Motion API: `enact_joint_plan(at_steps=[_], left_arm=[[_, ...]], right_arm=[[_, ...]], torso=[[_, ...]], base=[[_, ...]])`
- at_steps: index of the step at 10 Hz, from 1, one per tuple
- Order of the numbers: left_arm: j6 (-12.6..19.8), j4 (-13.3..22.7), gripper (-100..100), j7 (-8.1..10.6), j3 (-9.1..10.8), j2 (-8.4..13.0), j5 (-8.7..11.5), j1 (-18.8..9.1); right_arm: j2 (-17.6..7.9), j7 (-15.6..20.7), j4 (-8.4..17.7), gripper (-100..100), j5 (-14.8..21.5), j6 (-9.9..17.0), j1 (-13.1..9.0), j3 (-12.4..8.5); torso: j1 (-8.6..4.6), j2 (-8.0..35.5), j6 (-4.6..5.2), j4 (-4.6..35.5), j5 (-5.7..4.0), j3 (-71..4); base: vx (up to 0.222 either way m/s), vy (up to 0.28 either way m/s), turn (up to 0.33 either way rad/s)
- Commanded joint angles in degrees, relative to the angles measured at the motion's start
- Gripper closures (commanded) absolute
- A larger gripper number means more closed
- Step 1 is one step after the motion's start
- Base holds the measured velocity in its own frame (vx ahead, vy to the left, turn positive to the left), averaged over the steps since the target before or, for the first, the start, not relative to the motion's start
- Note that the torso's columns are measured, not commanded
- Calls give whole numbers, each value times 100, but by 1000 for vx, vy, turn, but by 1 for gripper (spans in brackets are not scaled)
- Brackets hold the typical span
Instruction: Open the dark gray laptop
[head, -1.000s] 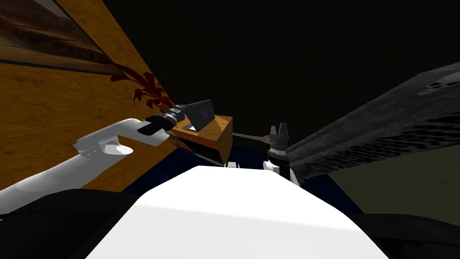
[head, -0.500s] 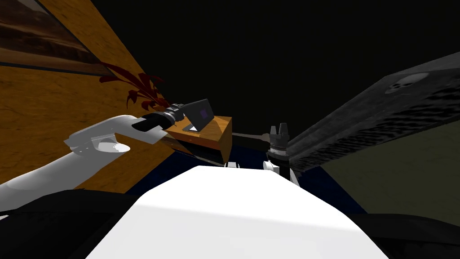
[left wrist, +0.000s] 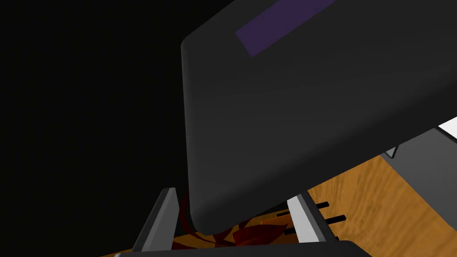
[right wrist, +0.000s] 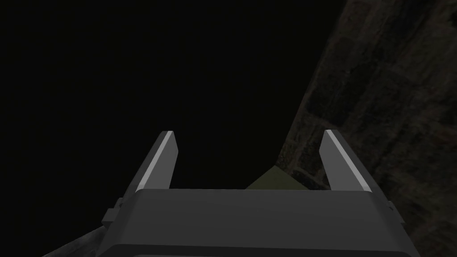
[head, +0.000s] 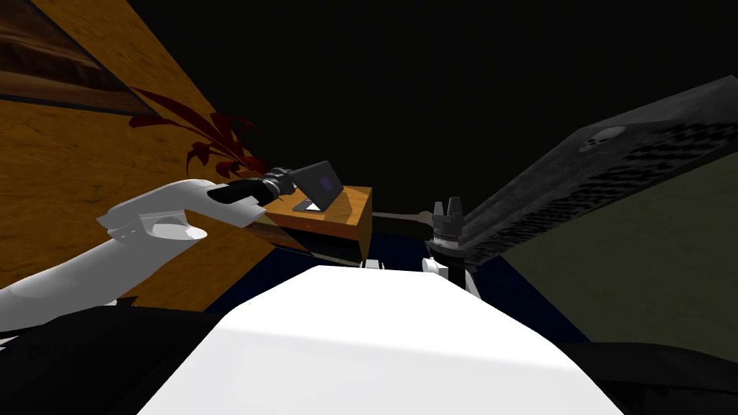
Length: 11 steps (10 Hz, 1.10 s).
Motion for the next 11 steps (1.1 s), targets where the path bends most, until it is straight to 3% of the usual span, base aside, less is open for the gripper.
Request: enact_joint_plan(at_steps=[1,6,8,9,10,11], left_arm=[[54,138,100,172,-24,-140,204,-66],[134,451,100,524,-82,-503,693,-198],[182,638,100,735,-117,-721,987,-277],[202,562,100,687,-86,-645,898,-288],[132,727,100,776,-151,-897,1059,-315],[94,806,100,812,-183,-1018,1132,-332]], right_arm=[[1,0,0,0,0,0,1,0],[0,0,0,0,0,0,0,0],[0,0,0,0,0,0,0,0],[0,0,0,0,0,0,0,0],[1,0,0,0,0,0,1,0],[1,0,0,0,0,0,1,0]], torso=[[-30,13,-2,9,-12,10],[-33,20,7,2,-7,18],[-20,6,21,-1,-8,4],[-16,-2,16,-2,-6,-3],[-39,1,9,10,-21,-2],[-34,12,7,15,-23,6]], base=[[-4,70,-53],[-29,97,-74],[-33,112,-98],[-26,45,-17],[-17,50,-31],[-15,78,-43]])
